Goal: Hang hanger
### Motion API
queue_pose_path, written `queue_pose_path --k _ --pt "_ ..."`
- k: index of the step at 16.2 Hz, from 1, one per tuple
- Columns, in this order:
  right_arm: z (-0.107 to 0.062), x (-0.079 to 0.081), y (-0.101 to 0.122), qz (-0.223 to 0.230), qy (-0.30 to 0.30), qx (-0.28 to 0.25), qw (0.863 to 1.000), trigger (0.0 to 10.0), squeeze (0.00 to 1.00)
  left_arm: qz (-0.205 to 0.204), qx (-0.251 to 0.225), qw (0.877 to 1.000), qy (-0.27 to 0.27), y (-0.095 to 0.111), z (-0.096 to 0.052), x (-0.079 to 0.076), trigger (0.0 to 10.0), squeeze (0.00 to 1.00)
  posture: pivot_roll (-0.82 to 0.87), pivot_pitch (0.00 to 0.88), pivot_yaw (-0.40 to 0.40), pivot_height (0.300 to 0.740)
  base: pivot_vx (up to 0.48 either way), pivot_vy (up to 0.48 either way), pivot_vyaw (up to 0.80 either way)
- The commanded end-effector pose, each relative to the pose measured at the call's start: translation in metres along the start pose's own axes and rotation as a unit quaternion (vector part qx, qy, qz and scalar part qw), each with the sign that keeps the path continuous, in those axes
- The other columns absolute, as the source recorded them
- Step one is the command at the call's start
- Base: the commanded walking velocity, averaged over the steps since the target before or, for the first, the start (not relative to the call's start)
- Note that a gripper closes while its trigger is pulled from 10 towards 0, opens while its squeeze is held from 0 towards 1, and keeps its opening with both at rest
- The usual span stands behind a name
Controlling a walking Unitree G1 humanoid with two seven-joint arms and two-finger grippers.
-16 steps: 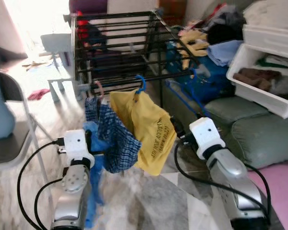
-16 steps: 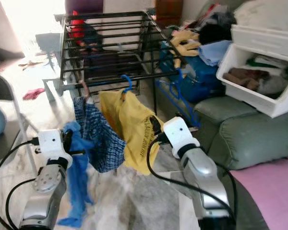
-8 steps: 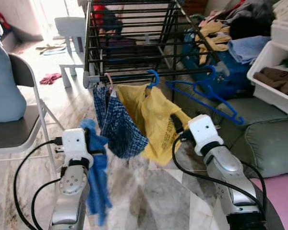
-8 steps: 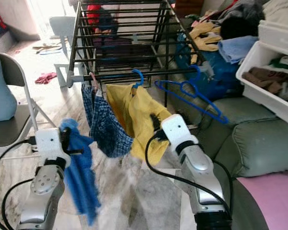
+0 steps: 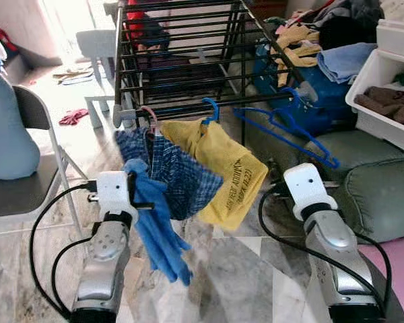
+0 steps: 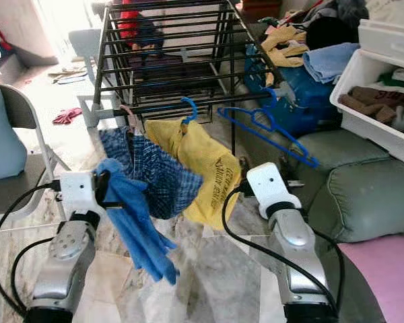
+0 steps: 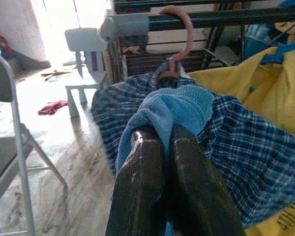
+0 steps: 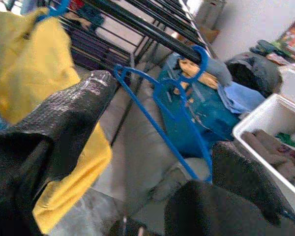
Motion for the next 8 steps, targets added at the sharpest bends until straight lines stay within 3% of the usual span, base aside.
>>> queue_pose_path --k 1,8 --pt "0.0012 -0.0015 -0.0027 -0.001 -0.007 0.004 1.000 10.0 0.00 0.000 -0.004 1.000 -0.007 0.0025 0.0017 -0.0012 10.0 0.00 -0.13 0.000 0.063 0.740 0.315 0.000 0.00" --pt "0.0048 0.0024 -0.0033 0.003 0.006 0.010 1.000 10.0 0.00 -0.012 -0.004 1.000 -0.019 0.0008 0.0005 -0.0089 10.0 0.00 -0.13 0.000 0.053 0.740 0.416 0.000 0.00"
Point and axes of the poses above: a point about 5 cm out from each wrist's last joint towards the gripper, its own z axis pointing out of the wrist towards the gripper, its own y axis along the axis of the wrist's last joint, x = y × z, the point moved 3 cm from there along z, pointing out of the wrist towards the gripper, and after that the axes turned 5 degrees about z, right-handed, at the moved point
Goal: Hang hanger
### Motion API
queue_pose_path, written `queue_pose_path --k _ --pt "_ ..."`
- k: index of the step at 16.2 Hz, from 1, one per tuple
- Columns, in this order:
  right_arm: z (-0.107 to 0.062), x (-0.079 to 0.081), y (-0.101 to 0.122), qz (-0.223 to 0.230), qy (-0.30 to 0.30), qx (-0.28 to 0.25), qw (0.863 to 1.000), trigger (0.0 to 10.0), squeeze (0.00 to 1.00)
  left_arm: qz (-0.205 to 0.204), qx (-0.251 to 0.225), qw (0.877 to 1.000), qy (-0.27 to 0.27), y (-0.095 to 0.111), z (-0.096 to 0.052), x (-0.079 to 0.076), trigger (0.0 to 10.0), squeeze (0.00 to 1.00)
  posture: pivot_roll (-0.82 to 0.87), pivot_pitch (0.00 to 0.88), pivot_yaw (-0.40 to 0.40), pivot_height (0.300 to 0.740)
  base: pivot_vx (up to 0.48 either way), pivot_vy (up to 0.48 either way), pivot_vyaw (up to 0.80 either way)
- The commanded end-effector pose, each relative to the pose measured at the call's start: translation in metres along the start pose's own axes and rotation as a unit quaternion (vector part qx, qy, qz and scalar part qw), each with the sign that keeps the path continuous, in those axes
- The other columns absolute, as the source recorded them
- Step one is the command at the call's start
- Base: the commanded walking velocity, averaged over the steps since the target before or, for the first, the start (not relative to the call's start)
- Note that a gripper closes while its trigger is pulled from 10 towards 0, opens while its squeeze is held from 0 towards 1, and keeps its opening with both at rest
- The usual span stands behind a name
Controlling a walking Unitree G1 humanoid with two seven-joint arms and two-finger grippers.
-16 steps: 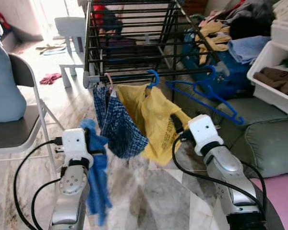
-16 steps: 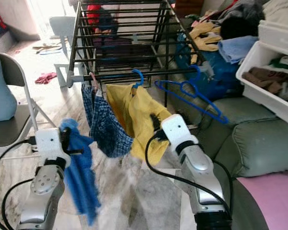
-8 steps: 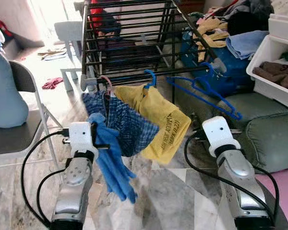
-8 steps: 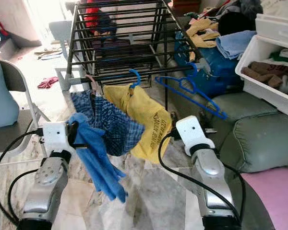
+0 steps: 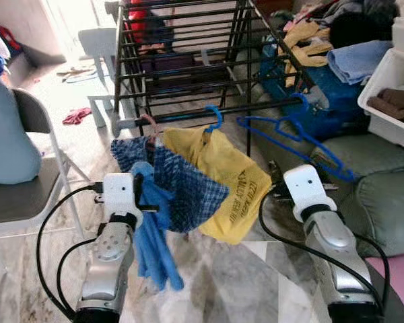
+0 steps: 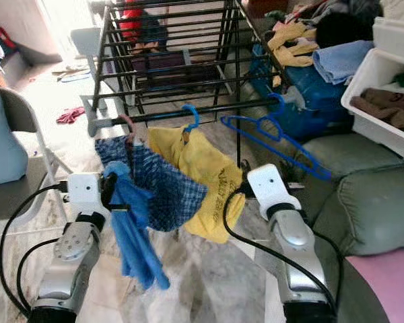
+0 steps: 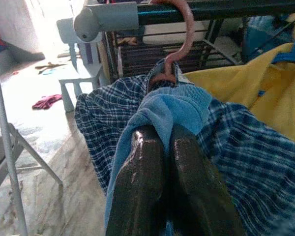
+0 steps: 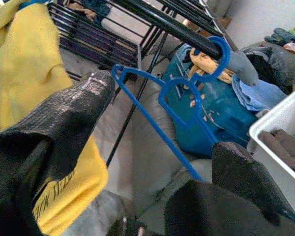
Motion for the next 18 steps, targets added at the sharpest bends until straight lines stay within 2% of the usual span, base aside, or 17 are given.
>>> queue_pose_path --k 1,8,10,12,18 --pt "0.001 -0.003 -0.002 -0.001 -0.002 0.006 1.000 10.0 0.00 -0.005 -0.012 1.000 -0.007 0.005 0.001 -0.005 10.0 0.00 -0.13 0.000 0.052 0.740 0.465 0.000 0.00" --pt "0.000 -0.007 -0.007 -0.015 -0.005 0.020 1.000 10.0 0.00 -0.010 -0.006 1.000 -0.015 0.002 0.001 -0.010 10.0 0.00 -0.14 0.000 0.050 0.740 0.455 0.000 0.00" --pt "-0.001 -0.005 -0.013 -0.045 0.015 0.040 0.998 10.0 0.00 -0.007 0.000 1.000 -0.009 0.000 0.002 -0.010 10.0 0.00 -0.15 0.000 0.053 0.740 0.000 0.000 0.00" --pt "-0.002 -0.005 -0.019 -0.049 0.015 0.056 0.997 10.0 0.00 -0.006 0.004 1.000 -0.008 -0.001 0.002 -0.010 10.0 0.00 -0.15 0.000 0.053 0.740 0.000 0.000 0.00" --pt "-0.005 -0.023 -0.035 -0.075 0.005 0.108 0.991 10.0 0.00 -0.014 0.011 1.000 -0.022 -0.004 0.001 -0.013 10.0 0.00 -0.15 0.000 0.060 0.740 0.000 0.000 0.00"
Point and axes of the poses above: a point about 5 cm out from each wrist's last joint towards the gripper, its own z axis pointing out of the wrist towards the gripper, its own y axis along the axis of the wrist's last joint, x = y × z, the point moved 3 cm from there along z, pointing out of the wrist towards the gripper, and after that the axes turned 5 degrees about z, right-handed, at the moved point
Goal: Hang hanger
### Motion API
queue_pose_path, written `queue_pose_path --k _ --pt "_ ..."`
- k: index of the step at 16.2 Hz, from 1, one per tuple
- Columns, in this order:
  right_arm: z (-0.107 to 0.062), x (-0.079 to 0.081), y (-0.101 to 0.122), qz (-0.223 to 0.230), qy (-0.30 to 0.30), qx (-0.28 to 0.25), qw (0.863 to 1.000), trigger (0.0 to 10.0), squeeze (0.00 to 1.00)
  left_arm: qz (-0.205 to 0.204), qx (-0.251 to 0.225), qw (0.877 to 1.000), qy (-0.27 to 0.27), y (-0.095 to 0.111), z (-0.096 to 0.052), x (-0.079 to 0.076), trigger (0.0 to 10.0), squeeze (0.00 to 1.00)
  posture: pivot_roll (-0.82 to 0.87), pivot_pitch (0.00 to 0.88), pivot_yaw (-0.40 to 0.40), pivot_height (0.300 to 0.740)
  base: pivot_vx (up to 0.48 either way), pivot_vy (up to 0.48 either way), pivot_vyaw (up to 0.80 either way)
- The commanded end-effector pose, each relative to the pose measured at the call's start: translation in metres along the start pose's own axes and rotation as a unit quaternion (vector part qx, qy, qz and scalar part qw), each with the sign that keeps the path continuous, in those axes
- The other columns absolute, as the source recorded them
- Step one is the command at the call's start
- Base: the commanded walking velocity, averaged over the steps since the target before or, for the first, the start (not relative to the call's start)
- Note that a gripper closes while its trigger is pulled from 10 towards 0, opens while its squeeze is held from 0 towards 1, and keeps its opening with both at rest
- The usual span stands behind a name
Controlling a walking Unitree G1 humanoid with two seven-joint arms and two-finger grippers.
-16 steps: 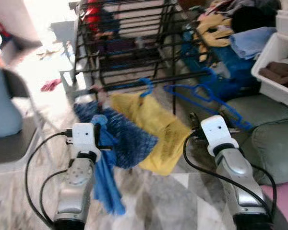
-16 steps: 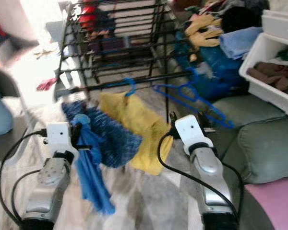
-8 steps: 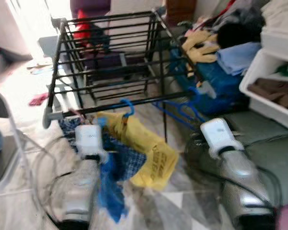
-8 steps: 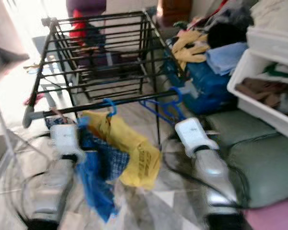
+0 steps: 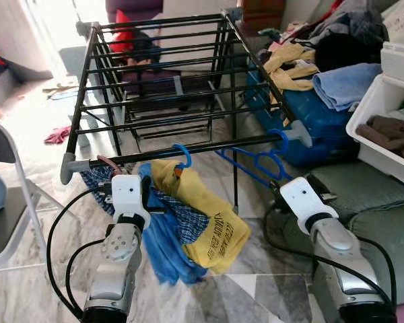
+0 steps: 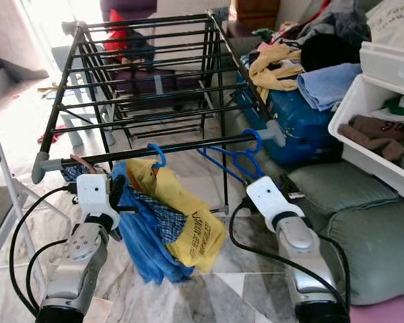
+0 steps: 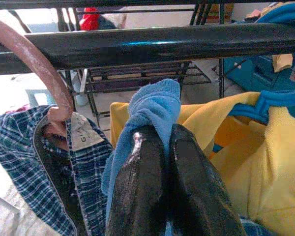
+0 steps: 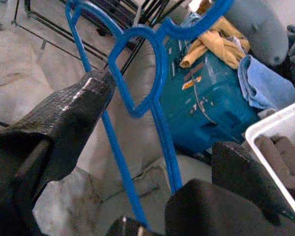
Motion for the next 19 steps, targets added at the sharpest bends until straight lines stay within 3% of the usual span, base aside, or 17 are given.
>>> queue_pose_path --k 1,4,8,19 --pt "0.002 -0.004 0.001 -0.010 0.001 0.004 1.000 10.0 0.00 0.001 -0.008 1.000 -0.009 0.004 0.000 -0.001 10.0 0.00 -0.15 0.000 0.061 0.740 0.000 0.000 0.00" --pt "0.003 -0.008 -0.002 -0.026 -0.011 0.015 0.999 10.0 0.00 0.000 -0.010 1.000 -0.013 0.006 0.000 -0.002 10.0 0.00 -0.15 0.000 0.061 0.740 0.000 0.000 0.00" --pt "0.003 -0.007 -0.003 -0.025 -0.012 0.016 0.999 10.0 0.00 0.000 -0.008 1.000 -0.014 0.005 -0.001 -0.002 10.0 0.00 -0.15 0.000 0.062 0.740 0.000 0.000 0.72" --pt "0.003 -0.017 -0.007 -0.032 -0.038 0.026 0.998 10.0 0.00 -0.016 -0.012 0.999 -0.037 0.007 -0.001 -0.009 10.0 0.00 -0.15 0.000 0.064 0.740 0.054 0.000 0.00"
Point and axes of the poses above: a point about 5 cm out from each wrist's last joint towards the gripper, its own z axis pointing out of the wrist towards the gripper, its own y axis along the axis of the wrist's last joint, x = y × z, the point moved 3 cm from there along z, pointing out of the wrist towards the gripper, and after that the axes turned 5 degrees about z, right-handed, at the moved point
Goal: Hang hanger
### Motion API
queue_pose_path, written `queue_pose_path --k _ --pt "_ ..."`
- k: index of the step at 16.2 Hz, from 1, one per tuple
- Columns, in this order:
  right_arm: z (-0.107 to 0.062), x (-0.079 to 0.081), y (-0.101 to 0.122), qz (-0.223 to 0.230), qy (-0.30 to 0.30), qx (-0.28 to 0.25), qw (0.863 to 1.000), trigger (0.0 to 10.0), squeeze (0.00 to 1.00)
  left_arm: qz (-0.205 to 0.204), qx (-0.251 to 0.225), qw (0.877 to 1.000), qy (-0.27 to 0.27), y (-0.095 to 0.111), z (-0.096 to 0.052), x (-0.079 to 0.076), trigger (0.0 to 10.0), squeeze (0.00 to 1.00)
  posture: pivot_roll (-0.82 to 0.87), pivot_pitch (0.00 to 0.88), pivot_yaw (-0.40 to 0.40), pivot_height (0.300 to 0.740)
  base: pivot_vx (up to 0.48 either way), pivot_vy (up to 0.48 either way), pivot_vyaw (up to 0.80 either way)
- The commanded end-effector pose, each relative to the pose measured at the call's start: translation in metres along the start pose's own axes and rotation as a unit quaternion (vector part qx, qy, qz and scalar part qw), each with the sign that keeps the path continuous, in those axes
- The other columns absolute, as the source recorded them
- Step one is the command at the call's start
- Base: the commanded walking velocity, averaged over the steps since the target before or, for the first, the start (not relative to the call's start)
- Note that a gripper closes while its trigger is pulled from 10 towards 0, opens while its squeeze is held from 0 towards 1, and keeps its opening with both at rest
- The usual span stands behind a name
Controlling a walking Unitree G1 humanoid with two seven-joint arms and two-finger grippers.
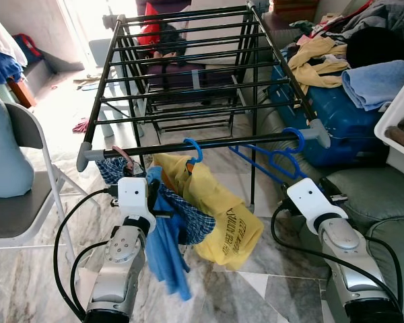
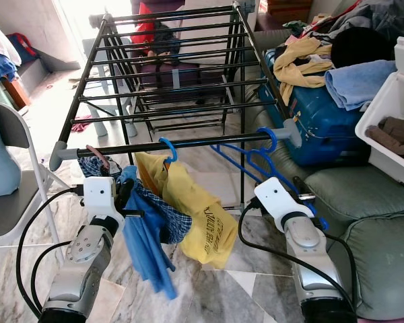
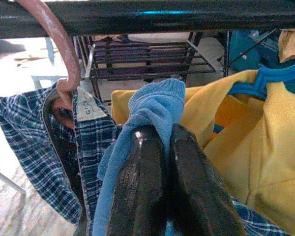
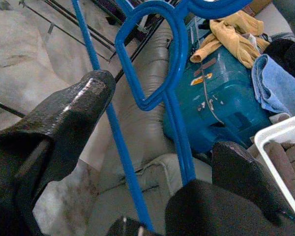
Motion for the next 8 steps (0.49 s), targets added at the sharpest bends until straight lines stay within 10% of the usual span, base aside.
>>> queue_pose_path --k 1,8 --pt "0.0014 0.0032 -0.0019 0.003 0.009 0.009 1.000 10.0 0.00 -0.002 -0.017 1.000 0.001 0.0099 0.0013 0.0019 10.0 0.00 -0.15 0.000 0.063 0.740 0.304 0.000 0.00" --pt "0.0010 0.0078 -0.0035 0.000 0.018 0.011 1.000 10.0 0.00 -0.003 -0.015 1.000 0.001 0.0092 0.0017 0.0016 10.0 0.00 -0.15 0.000 0.062 0.740 0.309 0.000 0.00"
Point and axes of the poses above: a point about 5 cm out from each wrist's last joint towards the gripper, its own z axis pointing out of the wrist towards the gripper, its own y axis along the axis of the wrist's last joint, x = y × z, the point moved 3 cm from there along z, pointing out of the wrist towards the gripper, and after that the axes turned 5 degrees about z, right-handed, at the moved point
